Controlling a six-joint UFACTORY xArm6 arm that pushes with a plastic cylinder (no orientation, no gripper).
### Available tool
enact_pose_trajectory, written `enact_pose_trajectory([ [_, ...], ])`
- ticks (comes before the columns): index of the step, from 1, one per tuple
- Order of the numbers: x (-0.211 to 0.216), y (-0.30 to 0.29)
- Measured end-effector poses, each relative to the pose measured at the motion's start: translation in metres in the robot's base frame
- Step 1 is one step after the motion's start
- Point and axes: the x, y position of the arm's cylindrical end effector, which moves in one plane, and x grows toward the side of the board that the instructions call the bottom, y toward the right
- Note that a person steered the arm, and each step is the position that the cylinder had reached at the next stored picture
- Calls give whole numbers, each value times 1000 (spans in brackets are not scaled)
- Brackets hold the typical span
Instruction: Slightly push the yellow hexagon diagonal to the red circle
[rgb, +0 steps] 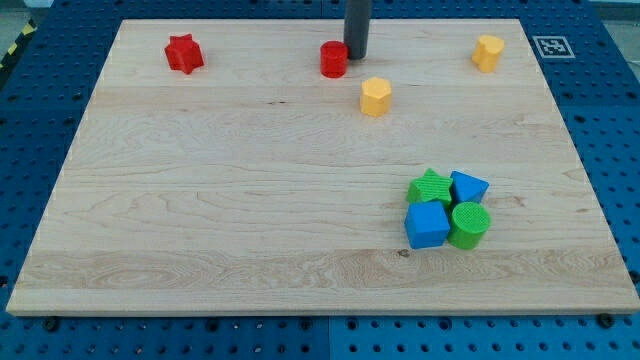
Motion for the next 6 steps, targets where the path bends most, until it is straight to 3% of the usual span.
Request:
enact_pose_trajectory([
  [2,-2,56],
  [6,21,57],
])
